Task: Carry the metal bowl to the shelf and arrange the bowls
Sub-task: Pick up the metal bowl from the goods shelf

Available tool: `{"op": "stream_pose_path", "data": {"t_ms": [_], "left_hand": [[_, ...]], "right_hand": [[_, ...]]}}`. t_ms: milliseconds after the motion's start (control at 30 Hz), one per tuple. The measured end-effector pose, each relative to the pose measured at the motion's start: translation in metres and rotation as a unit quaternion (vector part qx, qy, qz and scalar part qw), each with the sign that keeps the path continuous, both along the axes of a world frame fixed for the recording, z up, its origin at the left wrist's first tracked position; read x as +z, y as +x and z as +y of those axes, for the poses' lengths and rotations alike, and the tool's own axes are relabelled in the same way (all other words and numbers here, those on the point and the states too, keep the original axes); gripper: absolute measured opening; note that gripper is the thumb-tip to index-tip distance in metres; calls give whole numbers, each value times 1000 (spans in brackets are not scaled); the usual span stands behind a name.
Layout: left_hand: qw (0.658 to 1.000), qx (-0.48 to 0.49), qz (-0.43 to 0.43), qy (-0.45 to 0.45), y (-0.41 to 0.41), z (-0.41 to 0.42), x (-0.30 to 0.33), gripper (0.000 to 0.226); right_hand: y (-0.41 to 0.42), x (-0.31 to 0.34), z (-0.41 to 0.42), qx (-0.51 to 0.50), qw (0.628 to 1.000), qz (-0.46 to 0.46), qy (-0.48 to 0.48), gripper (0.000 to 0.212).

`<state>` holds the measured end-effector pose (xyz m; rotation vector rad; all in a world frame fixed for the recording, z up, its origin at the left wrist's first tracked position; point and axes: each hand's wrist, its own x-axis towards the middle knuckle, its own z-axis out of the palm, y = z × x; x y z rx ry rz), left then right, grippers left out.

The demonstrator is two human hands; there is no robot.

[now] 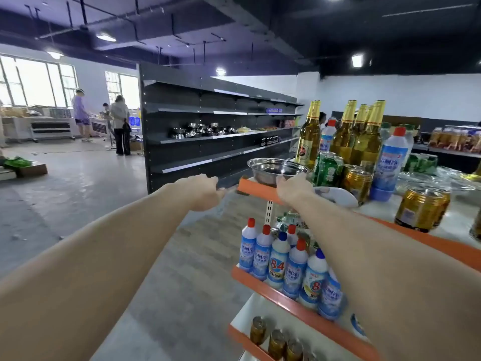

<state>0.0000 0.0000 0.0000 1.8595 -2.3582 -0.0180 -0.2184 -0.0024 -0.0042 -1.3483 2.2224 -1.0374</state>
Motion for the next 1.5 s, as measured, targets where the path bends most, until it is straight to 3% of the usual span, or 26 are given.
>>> {"op": "stream_pose_path", "data": {"t_ms": [300, 533, 667, 800, 900, 1000, 1200, 1367, 1500], "left_hand": [[1000, 6, -22, 9, -23, -84, -9, 35], [999, 15, -31, 11, -14, -136, -16, 47], [999, 14, -41, 20, -1, -155, -21, 55], [999, 15, -34, 25, 23, -171, -30, 53], [999, 11, -27, 42, 47, -176, -45, 47], [997, 48, -22, 55, 80, -177, -63, 49], [986, 127, -17, 109, 151, -165, -130, 61], [975, 177, -7, 137, 185, -142, -201, 62], [967, 191, -11, 167, 200, -123, -255, 71]], "right_hand": [[-27, -3, -88, -112, 976, -184, -35, 83], [-33, -13, -140, -140, 946, -285, -66, 87], [-21, -10, -155, -151, 936, -297, -111, 80], [17, -5, -166, -96, 936, -312, -135, 65], [54, -10, -174, 15, 918, -365, -152, 57], [95, -27, -192, 86, 915, -377, -114, 51], [176, -108, -216, 39, 957, -288, -2, 62], [219, -200, -206, 14, 921, -382, 69, 67], [246, -272, -183, 10, 920, -362, 147, 71]]}}
